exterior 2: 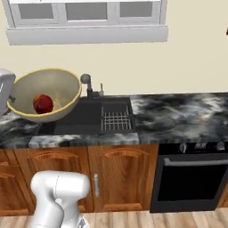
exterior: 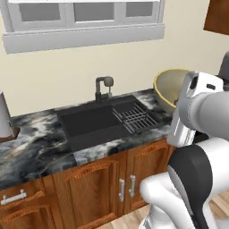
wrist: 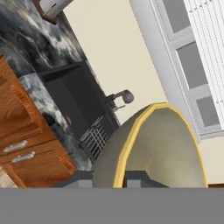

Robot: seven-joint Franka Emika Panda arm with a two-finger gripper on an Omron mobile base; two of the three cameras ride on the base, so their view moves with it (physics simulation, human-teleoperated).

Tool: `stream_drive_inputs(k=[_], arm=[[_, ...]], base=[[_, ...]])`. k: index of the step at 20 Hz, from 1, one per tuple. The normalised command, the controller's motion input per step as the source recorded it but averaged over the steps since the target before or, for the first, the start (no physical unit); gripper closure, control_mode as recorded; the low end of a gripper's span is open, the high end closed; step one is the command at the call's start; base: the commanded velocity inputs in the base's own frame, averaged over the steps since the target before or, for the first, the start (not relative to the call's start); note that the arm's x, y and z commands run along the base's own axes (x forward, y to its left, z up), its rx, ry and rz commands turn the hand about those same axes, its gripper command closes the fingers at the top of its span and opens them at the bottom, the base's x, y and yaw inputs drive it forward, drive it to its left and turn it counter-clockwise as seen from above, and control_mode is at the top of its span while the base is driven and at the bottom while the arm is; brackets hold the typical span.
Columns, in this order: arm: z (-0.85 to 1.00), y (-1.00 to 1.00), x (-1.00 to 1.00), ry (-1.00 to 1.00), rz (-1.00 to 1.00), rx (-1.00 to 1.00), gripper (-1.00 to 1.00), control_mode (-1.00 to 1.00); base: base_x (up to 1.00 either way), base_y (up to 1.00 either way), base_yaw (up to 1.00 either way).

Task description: Pick the peach from the cabinet and place it in the bowl. Then pick the bowl and place it in the sink. Then turn on the sink facuet.

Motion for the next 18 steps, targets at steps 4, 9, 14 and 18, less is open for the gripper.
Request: stream_drive_inputs(k=[4,9,14,18], arm=[[0.0,0.0,0.0,0.0,0.0,0.0,1.0,1.0],[0.0,0.0,0.0,0.0,0.0,0.0,1.0,1.0],[0.0,0.0,0.0,0.0,0.0,0.0,1.0,1.0],[0.0,0.0,0.0,0.0,0.0,0.0,1.0,1.0]], base=[[0.47,-0.31,0.4],[0.37,-0.59,0.29],[0.33,-0.34,0.15],[0.47,0.0,0.01]])
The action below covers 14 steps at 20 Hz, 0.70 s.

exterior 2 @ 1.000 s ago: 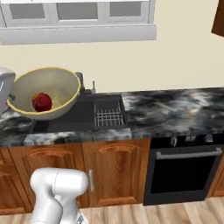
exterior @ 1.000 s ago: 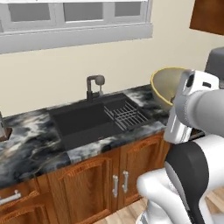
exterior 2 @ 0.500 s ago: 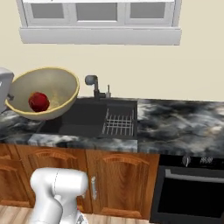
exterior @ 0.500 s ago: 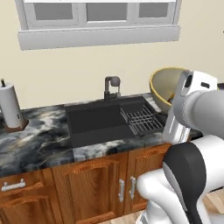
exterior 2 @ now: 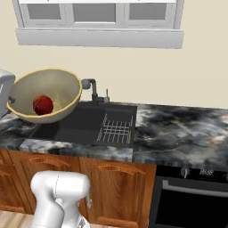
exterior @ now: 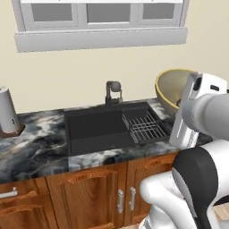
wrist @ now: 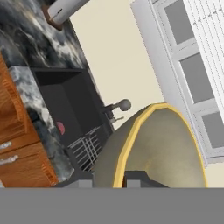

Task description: Pick the peach from the cabinet and place it in the bowl. Then pick the bowl and place it in the sink. Then turn on the sink facuet.

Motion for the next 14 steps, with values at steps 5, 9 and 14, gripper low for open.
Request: stream_drive_inputs(k=[5,9,14], arm=[[0.0,0.0,0.0,0.0,0.0,0.0,1.0,1.0],[0.0,0.0,0.0,0.0,0.0,0.0,1.0,1.0],[0.0,0.0,0.0,0.0,0.0,0.0,1.0,1.0]], base=[[0.66,-0.07,0.0],[0.55,-0.19,0.0],[0.35,-0.22,0.0]])
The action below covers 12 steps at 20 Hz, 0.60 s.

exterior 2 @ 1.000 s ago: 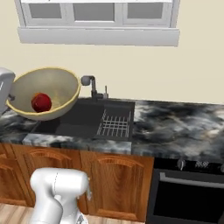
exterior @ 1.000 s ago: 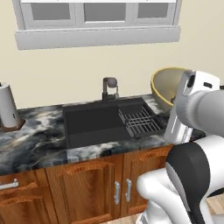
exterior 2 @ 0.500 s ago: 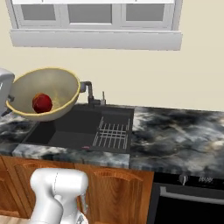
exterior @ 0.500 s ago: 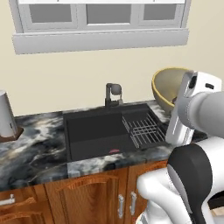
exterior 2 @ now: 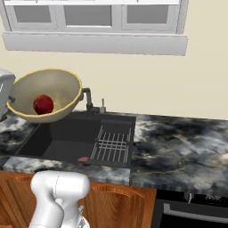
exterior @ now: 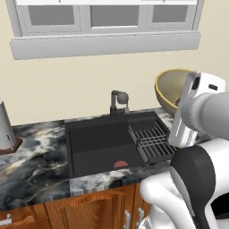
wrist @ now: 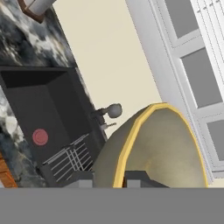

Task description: Pick the peach from the cabinet and place it in the bowl. Then pick the bowl and place it in the sink. Then turn on the sink facuet.

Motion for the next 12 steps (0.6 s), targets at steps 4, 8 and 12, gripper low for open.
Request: stream_drive_inputs(k=[4,8,12], arm=[[0.0,0.0,0.0,0.0,0.0,0.0,1.0,1.0],[0.0,0.0,0.0,0.0,0.0,0.0,1.0,1.0],[0.0,-0.02,0.0,0.0,0.03,0.0,1.0,-1.0]], base=[[0.2,-0.22,0.03],[0.11,-0.04,0.01],[0.0,0.0,0.0]])
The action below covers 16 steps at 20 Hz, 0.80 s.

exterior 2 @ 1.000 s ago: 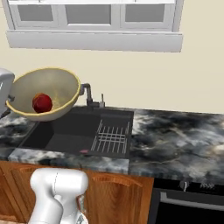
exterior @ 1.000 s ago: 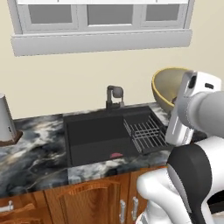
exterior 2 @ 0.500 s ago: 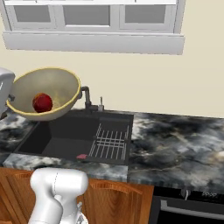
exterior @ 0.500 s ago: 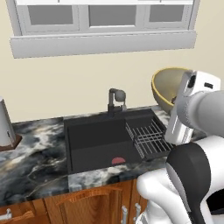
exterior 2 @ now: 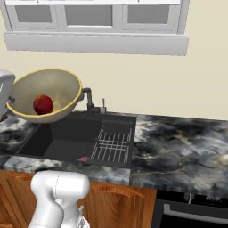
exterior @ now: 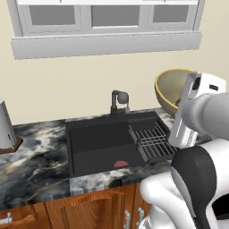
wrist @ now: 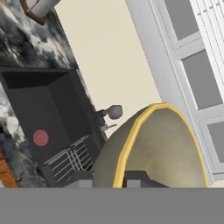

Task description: Pick the peach from the cabinet and place it in the bowl. Then pick the bowl and place it in the sink. Then turn on the sink facuet.

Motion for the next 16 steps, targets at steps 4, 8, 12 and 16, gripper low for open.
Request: stream_drive_inputs(k=[4,8,12,16], arm=[[-0.07,-0.39,-0.08,0.0,0.33,0.03,1.0,-1.0],[-0.4,-0.36,-0.17,0.05,0.3,0.01,1.0,-1.0],[-0.4,0.09,-0.51,0.12,0.03,0.0,1.0,-1.0],[-0.35,0.29,-0.49,0.08,-0.04,0.0,1.0,-1.0]], base=[[0.0,0.0,0.0],[0.0,0.0,0.0],[0.0,0.0,0.0],[0.0,0.0,0.0]])
